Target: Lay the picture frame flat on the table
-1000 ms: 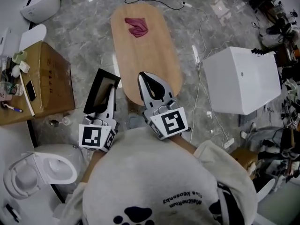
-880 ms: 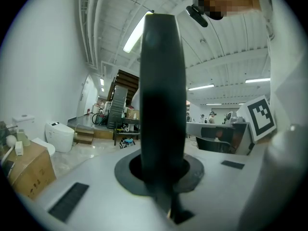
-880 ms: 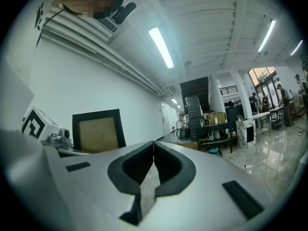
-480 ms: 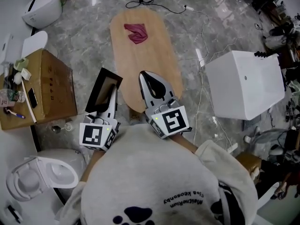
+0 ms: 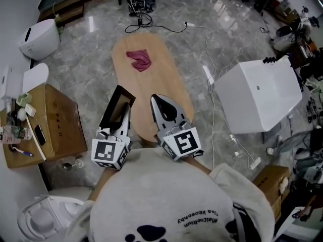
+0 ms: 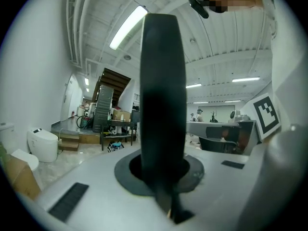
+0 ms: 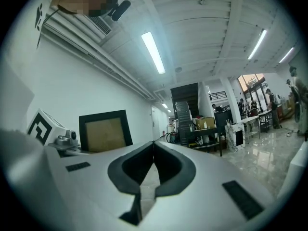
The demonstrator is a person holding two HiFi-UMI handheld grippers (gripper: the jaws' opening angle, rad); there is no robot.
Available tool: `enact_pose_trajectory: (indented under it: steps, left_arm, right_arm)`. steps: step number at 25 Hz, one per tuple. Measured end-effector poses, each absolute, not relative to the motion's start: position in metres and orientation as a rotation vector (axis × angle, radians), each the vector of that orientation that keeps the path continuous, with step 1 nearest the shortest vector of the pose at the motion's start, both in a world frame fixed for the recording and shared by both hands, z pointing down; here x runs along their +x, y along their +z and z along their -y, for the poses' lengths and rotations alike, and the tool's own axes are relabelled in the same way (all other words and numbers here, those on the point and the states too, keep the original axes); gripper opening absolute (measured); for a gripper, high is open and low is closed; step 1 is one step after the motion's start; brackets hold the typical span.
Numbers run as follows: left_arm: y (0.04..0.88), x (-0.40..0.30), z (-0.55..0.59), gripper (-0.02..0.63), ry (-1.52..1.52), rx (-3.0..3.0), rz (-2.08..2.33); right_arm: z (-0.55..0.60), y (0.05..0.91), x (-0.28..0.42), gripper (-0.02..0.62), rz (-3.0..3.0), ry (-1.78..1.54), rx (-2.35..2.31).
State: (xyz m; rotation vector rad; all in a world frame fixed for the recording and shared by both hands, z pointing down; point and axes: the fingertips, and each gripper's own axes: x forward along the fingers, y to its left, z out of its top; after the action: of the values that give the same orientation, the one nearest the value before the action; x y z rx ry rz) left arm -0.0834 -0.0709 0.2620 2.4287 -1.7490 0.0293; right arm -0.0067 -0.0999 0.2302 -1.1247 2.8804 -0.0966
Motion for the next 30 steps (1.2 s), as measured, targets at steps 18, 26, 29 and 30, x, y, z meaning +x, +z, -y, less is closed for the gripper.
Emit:
enact_pose_trajectory:
  steps: [18,26,29,30]
  left_arm:
    - [0.277,-0.079,0.114,0.018,0.099,2.512,1.588]
    - [0.287,-0.078,0.121,0.018,0.155,2.521,1.59]
    - [0.294,-0.078,0.123,0.018,0.179,2.506,1.585]
    - [0.297,-0.078,0.123,0.018,0.184,2.502,1.585]
  right_arm:
    - [0.133,0.245,0.003,0.011,-2.808,-0.145,-1.301]
    - [0.142,0.255,0.006,0.011,-2.831,-0.122,-1.305]
    - [0.146,0.265,0.007,0.011,-2.845,-0.149,-1.311]
    - [0.147,0.268,0.008,0.011,-2.848,-0.157,-1.316]
